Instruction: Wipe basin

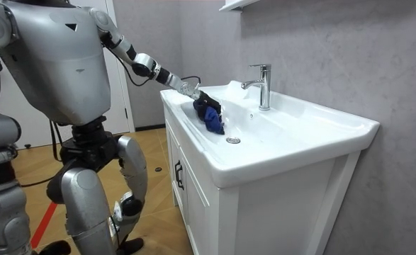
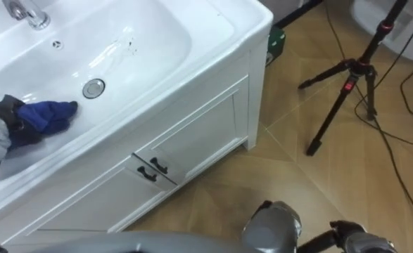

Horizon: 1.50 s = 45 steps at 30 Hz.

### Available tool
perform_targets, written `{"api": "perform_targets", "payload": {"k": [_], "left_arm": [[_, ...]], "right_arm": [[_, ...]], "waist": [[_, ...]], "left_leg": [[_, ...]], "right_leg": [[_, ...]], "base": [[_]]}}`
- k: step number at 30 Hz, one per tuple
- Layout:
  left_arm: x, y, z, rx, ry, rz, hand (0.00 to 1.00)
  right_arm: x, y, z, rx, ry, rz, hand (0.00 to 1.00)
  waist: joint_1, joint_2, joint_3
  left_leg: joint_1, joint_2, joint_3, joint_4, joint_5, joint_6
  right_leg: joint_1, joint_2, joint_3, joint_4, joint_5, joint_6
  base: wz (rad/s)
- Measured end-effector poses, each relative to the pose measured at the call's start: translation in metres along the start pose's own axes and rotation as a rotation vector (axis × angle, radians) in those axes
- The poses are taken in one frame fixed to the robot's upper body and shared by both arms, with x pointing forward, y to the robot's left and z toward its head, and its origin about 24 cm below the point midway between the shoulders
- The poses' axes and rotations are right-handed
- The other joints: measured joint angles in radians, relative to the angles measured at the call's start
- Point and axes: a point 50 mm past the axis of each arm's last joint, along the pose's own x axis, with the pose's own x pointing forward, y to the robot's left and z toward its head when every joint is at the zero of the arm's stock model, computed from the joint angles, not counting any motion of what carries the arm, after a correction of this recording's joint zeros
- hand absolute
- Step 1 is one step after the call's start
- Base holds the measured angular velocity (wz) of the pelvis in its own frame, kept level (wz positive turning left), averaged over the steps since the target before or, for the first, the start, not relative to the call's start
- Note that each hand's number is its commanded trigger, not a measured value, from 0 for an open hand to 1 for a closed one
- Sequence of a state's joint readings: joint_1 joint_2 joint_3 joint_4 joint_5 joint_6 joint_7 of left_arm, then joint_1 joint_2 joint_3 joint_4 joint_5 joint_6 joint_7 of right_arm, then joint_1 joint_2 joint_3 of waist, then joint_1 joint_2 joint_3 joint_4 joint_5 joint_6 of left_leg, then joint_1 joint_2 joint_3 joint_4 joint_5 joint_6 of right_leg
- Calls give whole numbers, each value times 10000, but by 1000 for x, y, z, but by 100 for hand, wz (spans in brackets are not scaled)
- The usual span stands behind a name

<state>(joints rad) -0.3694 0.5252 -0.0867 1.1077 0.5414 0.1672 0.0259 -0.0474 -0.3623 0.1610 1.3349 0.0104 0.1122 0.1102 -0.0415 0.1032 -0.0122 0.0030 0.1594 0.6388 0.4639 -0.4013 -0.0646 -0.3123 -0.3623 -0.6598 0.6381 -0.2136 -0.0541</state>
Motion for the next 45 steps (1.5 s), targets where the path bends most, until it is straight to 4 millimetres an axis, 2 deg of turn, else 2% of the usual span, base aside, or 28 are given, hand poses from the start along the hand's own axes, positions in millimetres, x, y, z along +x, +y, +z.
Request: {"api": "perform_targets", "payload": {"k": [3, 9, 10, 11, 19, 24, 34, 36, 41, 45], "left_arm": [[-1, -3, -5, -153, 17, -259, 100], [-3, -5, -18, -919, 126, -532, 100], [-4, -5, -18, -932, 73, -589, 100], [-4, -5, -17, -920, 26, -601, 100], [-7, -1, -10, -868, -564, -440, 100], [-9, -4, -12, -909, -698, -478, 100], [-13, -1, -7, -1008, -1162, -234, 100], [-14, 1, -3, -1006, -1347, -103, 100], [-20, 7, 4, -959, -1749, 239, 100], [-22, 12, 8, -1061, -1931, 579, 100]], "right_arm": [[0, -2, 5, 53, -264, -82, 0], [-1, -6, 6, 182, -401, -216, 0], [-1, -6, 6, 200, -383, -233, 0], [-1, -6, 4, 224, -361, -238, 0], [-1, -8, 2, -53, -460, -521, 0], [-1, -9, 2, -404, -437, -611, 0], [-2, -10, 3, -395, -593, -824, 0], [-2, -9, 1, -269, -597, -800, 0], [-2, -8, -1, -287, -592, -733, 0], [-2, -7, -3, -390, -564, -719, 0]], "waist": [[136, 107, -6], [245, 220, -3], [243, 266, 19], [245, 294, 8], [593, 399, 40], [617, 518, 9], [747, 495, 24], [746, 452, 60], [840, 475, 88], [1046, 459, 85]], "left_leg": [[164, 3, -186, -212, 86, -83], [445, -121, -480, -595, 278, -139], [439, -117, -640, -598, 282, -135], [432, -113, -708, -598, 282, -135], [416, -104, -904, -698, 299, -164], [410, -112, -936, -738, 315, -171], [480, -145, -1251, -881, 387, -199], [483, -136, -1378, -878, 433, -204], [411, -18, -1602, -938, 496, -242], [413, 50, -1614, -1036, 616, -288]], "right_leg": [[164, 161, 1, -145, -9, 13], [416, 169, -41, -249, -89, 61], [494, 184, -118, -300, -86, 65], [526, 196, -153, -315, -85, 67], [540, 325, -197, -378, -91, 70], [544, 324, -243, -386, -95, 64], [725, 350, -322, -338, -156, 146], [824, 355, -337, -423, -191, 177], [1006, 647, -440, -829, -96, 213], [1093, 802, -556, -1033, -24, 191]], "base": [[-5], [1], [8], [12], [1], [0], [7], [18], [11], [4]]}}
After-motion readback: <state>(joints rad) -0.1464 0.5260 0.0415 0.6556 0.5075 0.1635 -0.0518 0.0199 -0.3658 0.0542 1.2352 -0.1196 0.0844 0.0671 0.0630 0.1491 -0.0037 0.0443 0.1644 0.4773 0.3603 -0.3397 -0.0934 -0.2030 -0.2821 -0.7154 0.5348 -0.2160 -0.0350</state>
